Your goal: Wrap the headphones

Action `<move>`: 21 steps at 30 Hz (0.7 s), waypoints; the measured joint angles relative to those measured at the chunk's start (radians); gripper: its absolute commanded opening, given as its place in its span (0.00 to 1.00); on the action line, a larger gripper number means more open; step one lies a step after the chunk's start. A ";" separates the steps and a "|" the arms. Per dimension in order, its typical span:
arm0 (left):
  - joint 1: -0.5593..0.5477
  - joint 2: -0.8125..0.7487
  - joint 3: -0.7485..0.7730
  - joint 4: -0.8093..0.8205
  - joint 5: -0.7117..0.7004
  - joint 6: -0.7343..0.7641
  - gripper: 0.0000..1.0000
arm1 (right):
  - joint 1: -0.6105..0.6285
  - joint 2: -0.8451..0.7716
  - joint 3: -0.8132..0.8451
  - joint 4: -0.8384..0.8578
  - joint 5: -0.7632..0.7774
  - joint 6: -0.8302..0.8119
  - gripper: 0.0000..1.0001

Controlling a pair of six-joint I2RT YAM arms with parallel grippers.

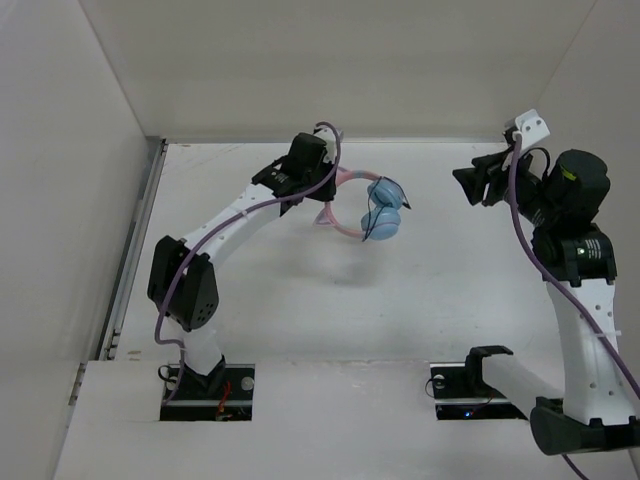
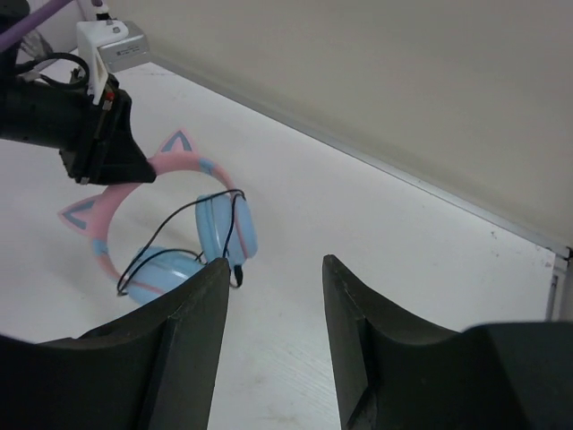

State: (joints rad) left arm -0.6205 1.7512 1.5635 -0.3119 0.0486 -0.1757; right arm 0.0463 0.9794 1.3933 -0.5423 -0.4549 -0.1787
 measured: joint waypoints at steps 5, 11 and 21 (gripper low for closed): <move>0.075 0.076 -0.004 0.042 -0.007 -0.002 0.02 | -0.035 -0.045 -0.060 0.028 -0.013 0.055 0.53; 0.136 0.201 -0.003 0.055 0.006 -0.010 0.02 | -0.087 -0.081 -0.087 0.029 -0.026 0.087 0.53; 0.226 0.326 0.037 0.055 0.040 -0.026 0.02 | -0.166 -0.103 -0.106 0.018 -0.058 0.118 0.53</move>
State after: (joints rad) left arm -0.3943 2.0769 1.6005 -0.2565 0.0887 -0.2012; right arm -0.1196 0.8764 1.2869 -0.5240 -0.5129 -0.0608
